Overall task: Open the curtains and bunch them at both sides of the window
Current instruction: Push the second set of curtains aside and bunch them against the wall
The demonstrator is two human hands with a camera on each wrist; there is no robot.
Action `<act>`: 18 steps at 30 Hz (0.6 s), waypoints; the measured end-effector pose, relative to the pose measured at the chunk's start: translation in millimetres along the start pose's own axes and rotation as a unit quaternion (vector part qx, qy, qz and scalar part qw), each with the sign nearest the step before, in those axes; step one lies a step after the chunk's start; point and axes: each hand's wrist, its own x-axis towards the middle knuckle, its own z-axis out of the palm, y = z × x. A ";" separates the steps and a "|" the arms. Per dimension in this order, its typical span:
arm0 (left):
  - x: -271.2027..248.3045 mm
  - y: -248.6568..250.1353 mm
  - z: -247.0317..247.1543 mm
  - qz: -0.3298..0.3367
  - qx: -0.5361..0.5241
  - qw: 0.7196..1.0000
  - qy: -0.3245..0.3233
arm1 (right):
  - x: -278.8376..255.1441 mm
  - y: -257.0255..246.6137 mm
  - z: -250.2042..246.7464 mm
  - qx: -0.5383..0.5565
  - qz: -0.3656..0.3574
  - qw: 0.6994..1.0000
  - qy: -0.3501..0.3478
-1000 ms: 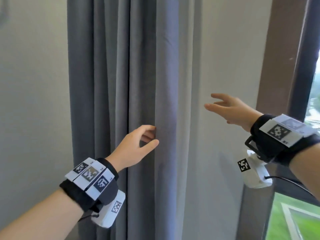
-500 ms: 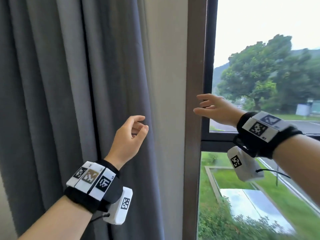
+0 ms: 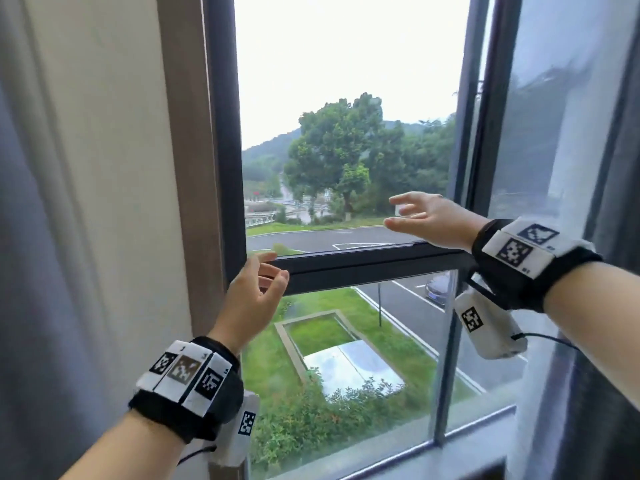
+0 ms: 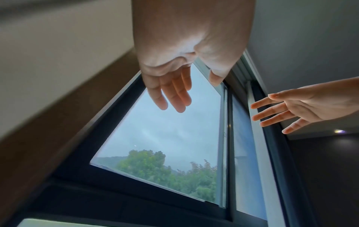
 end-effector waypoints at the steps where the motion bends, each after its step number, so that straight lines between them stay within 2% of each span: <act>1: 6.4 5.5 20.3 0.007 -0.009 1.000 -0.011 | -2.1 16.2 -11.9 -0.009 0.014 1.000 0.004; 10: 55.2 80.2 225.8 0.037 -0.124 0.991 -0.037 | -19.3 164.6 -130.8 -0.077 0.107 0.989 0.065; 18: 83.9 166.2 381.6 0.057 -0.251 0.966 -0.024 | -31.4 258.6 -233.9 -0.184 0.114 0.968 0.123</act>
